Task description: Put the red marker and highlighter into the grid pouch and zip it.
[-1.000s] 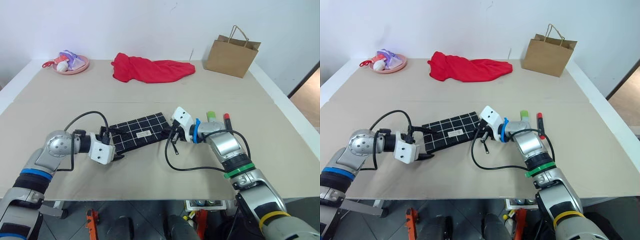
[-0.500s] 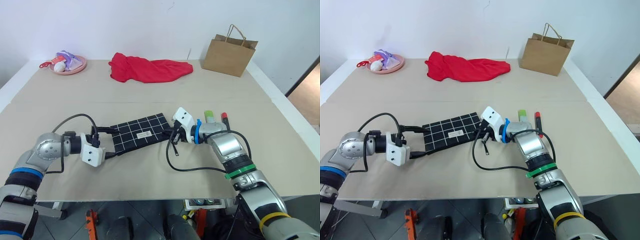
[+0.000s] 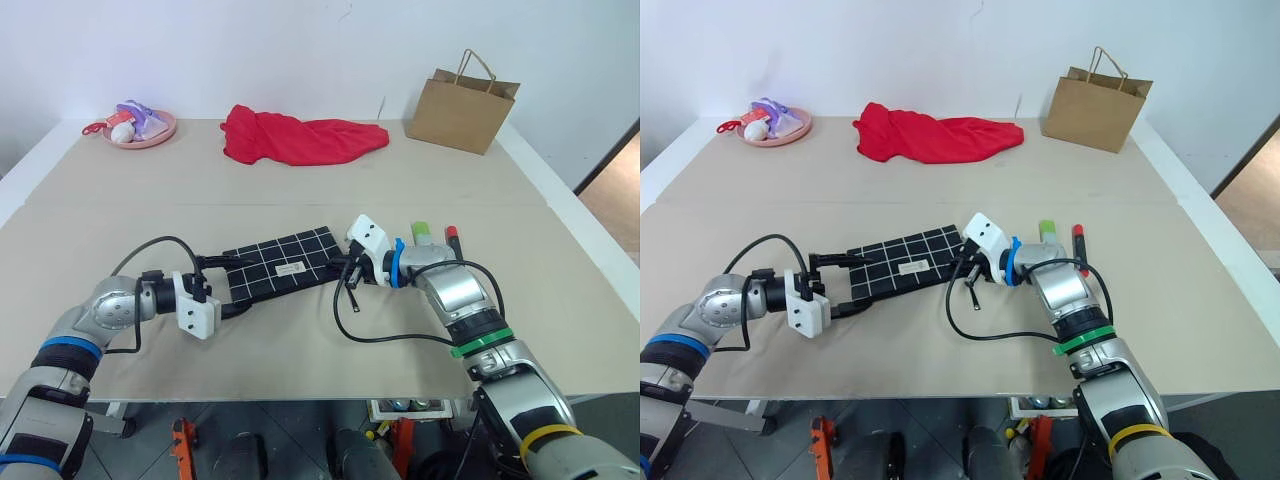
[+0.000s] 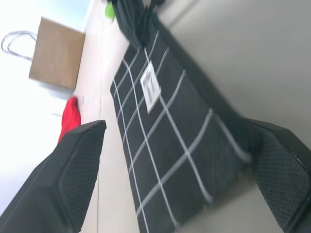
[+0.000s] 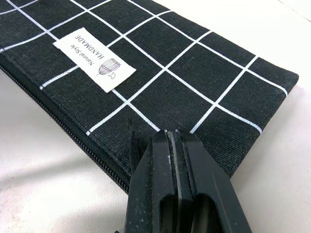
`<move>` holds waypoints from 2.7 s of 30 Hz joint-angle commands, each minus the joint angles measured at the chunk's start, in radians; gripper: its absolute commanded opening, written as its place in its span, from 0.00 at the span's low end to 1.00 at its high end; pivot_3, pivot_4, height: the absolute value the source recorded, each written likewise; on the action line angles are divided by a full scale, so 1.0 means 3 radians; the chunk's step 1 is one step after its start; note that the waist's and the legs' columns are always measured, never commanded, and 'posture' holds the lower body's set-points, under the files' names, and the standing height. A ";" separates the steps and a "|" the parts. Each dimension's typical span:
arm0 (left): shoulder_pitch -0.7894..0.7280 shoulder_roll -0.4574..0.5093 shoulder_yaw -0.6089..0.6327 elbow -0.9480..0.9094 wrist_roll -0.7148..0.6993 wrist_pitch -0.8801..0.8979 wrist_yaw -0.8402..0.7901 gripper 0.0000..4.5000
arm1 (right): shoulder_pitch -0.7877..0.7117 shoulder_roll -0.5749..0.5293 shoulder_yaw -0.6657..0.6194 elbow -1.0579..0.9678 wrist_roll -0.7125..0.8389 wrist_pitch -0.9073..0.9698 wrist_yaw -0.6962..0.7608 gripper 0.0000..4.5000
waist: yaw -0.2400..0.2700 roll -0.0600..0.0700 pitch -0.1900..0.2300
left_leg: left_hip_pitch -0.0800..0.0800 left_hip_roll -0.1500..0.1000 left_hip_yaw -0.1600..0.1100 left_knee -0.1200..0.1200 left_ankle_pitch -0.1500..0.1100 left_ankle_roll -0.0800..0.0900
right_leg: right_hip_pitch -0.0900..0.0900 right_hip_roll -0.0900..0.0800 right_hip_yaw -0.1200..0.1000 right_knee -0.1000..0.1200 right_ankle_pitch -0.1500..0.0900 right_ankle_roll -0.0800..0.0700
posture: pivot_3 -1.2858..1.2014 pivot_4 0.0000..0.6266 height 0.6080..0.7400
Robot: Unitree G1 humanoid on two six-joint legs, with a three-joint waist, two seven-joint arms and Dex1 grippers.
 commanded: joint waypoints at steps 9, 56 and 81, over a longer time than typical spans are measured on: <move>-0.0117 0.0030 -0.0008 -0.0101 0.0099 0.0215 0.0100 1.00 | -0.0034 -0.0032 -0.0054 -0.0020 -0.0028 0.0011 -0.0004 0.02 | -0.0002 0.0000 0.0000 | -0.0001 0.0000 -0.0001 0.0000 0.0000 0.0000 | -0.0001 0.0000 -0.0001 0.0000 -0.0001 0.0002 | 0.52 0.24 1.00; 0.0308 -0.0408 0.0252 -0.1147 -0.1312 0.2326 -0.0135 0.00 | -0.0239 -0.0210 -0.1556 -0.0883 0.1543 0.1027 0.0022 0.75 | 0.0009 0.0004 0.0003 | -0.0023 0.0002 -0.0021 -0.0007 -0.0002 -0.0003 | -0.0013 0.0001 -0.0009 -0.0002 -0.0013 0.0009 | 0.52 0.24 1.00; 0.0336 -0.0724 0.0450 -0.2275 -0.1427 0.3856 -0.0033 0.00 | -0.0114 0.0126 -0.0890 -0.0357 0.0741 0.0609 -0.0824 0.75 | -0.0013 0.0005 0.0005 | -0.0029 -0.0018 -0.0036 -0.0006 -0.0004 -0.0004 | -0.0012 0.0002 -0.0003 -0.0006 -0.0018 0.0015 | 0.52 0.24 1.00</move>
